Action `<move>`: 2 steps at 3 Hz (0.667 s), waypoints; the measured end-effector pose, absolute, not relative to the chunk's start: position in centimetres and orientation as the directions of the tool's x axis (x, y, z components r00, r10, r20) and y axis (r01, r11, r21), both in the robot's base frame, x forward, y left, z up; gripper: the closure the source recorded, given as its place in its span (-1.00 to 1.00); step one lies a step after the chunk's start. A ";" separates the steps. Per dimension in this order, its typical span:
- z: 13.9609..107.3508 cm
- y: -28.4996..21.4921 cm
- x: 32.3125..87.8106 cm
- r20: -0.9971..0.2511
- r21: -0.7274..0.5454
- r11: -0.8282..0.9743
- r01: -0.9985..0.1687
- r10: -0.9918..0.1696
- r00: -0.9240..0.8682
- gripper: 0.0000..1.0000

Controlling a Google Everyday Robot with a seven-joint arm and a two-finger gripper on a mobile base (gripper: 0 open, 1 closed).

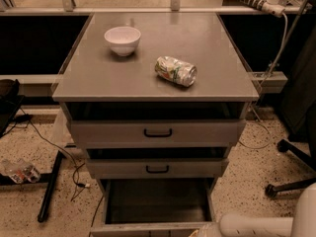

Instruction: Close bottom drawer

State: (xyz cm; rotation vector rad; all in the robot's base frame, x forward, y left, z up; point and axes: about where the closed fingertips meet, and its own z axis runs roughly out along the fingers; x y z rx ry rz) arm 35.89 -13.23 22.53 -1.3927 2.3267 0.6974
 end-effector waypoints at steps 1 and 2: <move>21.4 -13.8 38.1 -0.512 0.179 0.427 -0.886 -0.729 -0.454 1.00; 19.7 -15.6 39.6 -0.491 0.127 0.488 -0.864 -0.725 -0.482 1.00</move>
Offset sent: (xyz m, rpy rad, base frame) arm 0.0599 -0.0540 -0.0489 -0.1638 -0.1341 -0.1726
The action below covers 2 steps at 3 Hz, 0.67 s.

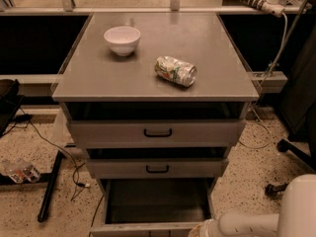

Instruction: Close bottom drawer

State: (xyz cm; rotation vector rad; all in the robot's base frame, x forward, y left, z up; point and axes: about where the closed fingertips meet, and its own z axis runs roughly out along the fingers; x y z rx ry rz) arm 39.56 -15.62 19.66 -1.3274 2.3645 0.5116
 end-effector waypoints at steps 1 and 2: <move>18.0 -17.8 40.3 -0.485 0.098 0.549 -0.830 -0.702 -0.521 1.00; 18.0 -17.8 40.3 -0.485 0.097 0.549 -0.830 -0.702 -0.521 0.61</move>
Offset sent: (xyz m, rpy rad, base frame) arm 0.0062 -0.0187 -0.0143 -0.0205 -0.0172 -0.0593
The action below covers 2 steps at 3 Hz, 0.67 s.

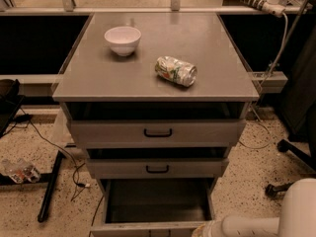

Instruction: Close bottom drawer

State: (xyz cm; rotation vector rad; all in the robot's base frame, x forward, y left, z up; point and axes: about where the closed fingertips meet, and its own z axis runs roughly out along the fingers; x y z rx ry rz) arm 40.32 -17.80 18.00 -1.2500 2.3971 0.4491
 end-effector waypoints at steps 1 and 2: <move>18.0 -17.8 40.3 -0.485 0.097 0.549 -0.830 -0.702 -0.521 0.15; 18.0 -17.8 40.3 -0.485 0.097 0.549 -0.830 -0.702 -0.521 -0.30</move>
Offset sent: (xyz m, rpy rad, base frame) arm 0.0000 0.0000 0.0000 0.0000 0.0000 0.0000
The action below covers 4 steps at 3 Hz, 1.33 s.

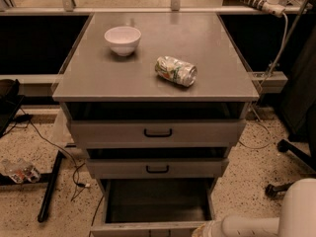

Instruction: Close bottom drawer

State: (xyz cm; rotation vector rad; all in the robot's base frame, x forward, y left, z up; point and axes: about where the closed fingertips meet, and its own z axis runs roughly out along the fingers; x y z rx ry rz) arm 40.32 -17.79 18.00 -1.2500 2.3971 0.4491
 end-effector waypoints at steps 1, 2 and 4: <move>18.0 -17.8 40.3 -0.485 0.097 0.549 -0.830 -0.702 -0.521 -0.78; 17.5 -17.7 41.3 -0.495 0.083 0.565 -0.821 -0.691 -0.526 -1.00; 18.4 -17.2 49.5 -0.549 -0.041 0.553 -0.832 -0.708 -0.444 -0.15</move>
Offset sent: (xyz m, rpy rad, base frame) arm 0.0241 -0.0008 -0.0077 -0.0011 -0.0423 -0.0472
